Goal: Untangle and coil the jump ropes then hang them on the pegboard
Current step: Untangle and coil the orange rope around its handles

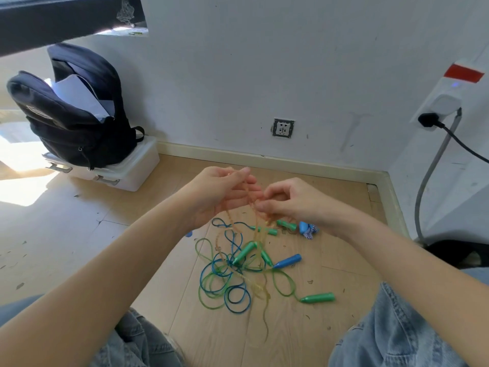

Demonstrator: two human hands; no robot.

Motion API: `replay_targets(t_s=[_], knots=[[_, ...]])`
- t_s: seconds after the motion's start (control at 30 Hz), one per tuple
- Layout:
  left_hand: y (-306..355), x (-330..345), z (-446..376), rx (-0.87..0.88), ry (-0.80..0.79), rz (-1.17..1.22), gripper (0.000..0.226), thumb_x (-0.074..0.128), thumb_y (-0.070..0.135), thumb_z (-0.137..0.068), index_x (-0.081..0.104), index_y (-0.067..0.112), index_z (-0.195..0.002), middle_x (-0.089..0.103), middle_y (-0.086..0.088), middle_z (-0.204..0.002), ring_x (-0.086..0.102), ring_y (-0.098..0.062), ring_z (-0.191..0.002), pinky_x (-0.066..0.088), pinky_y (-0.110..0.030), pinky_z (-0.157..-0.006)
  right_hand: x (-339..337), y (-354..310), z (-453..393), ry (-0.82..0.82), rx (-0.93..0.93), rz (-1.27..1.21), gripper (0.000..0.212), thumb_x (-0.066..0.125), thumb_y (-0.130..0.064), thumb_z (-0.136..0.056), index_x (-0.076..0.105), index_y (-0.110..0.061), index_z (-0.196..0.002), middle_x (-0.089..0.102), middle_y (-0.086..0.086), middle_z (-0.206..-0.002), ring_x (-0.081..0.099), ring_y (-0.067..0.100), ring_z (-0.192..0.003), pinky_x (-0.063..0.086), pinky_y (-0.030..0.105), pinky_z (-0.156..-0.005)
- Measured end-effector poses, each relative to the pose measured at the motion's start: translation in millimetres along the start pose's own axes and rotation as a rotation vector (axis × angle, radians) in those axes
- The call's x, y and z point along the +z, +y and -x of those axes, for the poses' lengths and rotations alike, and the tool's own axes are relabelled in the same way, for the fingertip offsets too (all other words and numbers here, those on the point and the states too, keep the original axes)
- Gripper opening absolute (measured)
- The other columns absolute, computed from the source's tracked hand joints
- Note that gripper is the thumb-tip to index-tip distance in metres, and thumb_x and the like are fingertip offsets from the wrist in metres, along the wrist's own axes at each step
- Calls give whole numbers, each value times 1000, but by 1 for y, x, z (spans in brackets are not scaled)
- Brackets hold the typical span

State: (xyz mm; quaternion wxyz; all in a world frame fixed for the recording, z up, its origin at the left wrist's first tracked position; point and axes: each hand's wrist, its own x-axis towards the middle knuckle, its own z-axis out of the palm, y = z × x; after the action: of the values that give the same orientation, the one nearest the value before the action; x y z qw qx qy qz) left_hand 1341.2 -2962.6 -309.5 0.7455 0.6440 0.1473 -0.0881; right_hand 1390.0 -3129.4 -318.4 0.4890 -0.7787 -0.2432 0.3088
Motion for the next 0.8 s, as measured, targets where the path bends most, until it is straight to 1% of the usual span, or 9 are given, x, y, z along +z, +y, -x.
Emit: replay_targets(t_s=[0.07, 0.2, 0.3, 0.4, 0.5, 0.6, 0.7, 0.73, 0.8], knots=[[-2, -7, 0, -2, 70, -354, 31, 53, 34, -91, 64, 5, -86, 74, -3, -77, 69, -7, -63, 50, -14, -48, -5, -2, 0, 98, 25, 17, 7, 62, -15, -87, 62, -9, -83, 61, 5, -68, 55, 12, -54, 46, 19, -53], [-7, -16, -3, 17, 157, -799, 41, 60, 49, -82, 63, 13, -64, 63, 8, -49, 46, 0, -38, 35, -12, -38, -18, -6, 4, 81, -4, 26, 32, 61, -43, -81, 68, -12, -79, 48, 10, -70, 43, 16, -60, 37, 29, -63], [-7, -18, -5, 68, 229, -838, 40, 66, 52, -75, 57, 14, -69, 53, 6, -56, 44, -8, -50, 37, -18, -45, -21, -6, 5, 51, -61, 198, 16, 73, -31, -76, 71, -16, -80, 48, 9, -69, 41, 16, -65, 36, 28, -63], [-4, -15, 1, 58, -74, -685, 38, 67, 52, -69, 63, 30, -99, 54, 8, -79, 48, -4, -66, 35, -14, -50, -24, -4, 4, 100, -102, 201, 6, 71, -22, -79, 71, -16, -80, 55, 14, -73, 45, 18, -69, 39, 29, -65], [-9, -11, 3, 36, -261, -699, 19, 66, 43, -78, 70, 32, -93, 53, 24, -55, 42, 5, -49, 32, -9, -44, -27, -6, 3, 216, -171, 32, 2, 68, -15, -81, 69, -13, -80, 60, 12, -78, 49, 15, -70, 43, 22, -65], [-15, -14, -2, 24, -155, -813, 27, 59, 42, -85, 69, 21, -70, 62, 22, -65, 47, 4, -53, 39, -10, -49, -32, -4, 1, 380, -208, -79, 7, 65, -12, -82, 68, -17, -79, 63, 1, -74, 54, 3, -63, 48, 14, -64], [-23, -22, -6, -53, -73, -1049, 38, 47, 38, -94, 69, 10, -81, 71, -4, -92, 63, -18, -88, 44, -23, -75, -41, -2, -3, 598, -168, -412, 14, 56, -9, -89, 62, -16, -79, 62, 1, -80, 59, 6, -60, 52, 20, -64], [-25, -23, -6, -82, -58, -1045, 40, 44, 37, -95, 67, 8, -80, 71, -7, -90, 64, -19, -90, 43, -22, -76, -44, -2, -4, 635, -164, -525, 15, 53, -8, -91, 60, -14, -79, 61, 1, -79, 59, 7, -55, 52, 21, -59], [-20, -21, -6, -81, -11, -827, 39, 40, 34, -97, 56, 10, -71, 66, 0, -64, 66, -11, -66, 48, -17, -67, -46, 0, -4, 598, -126, -540, 16, 50, -11, -94, 57, -14, -80, 55, 0, -73, 53, 5, -42, 47, 19, -45]])
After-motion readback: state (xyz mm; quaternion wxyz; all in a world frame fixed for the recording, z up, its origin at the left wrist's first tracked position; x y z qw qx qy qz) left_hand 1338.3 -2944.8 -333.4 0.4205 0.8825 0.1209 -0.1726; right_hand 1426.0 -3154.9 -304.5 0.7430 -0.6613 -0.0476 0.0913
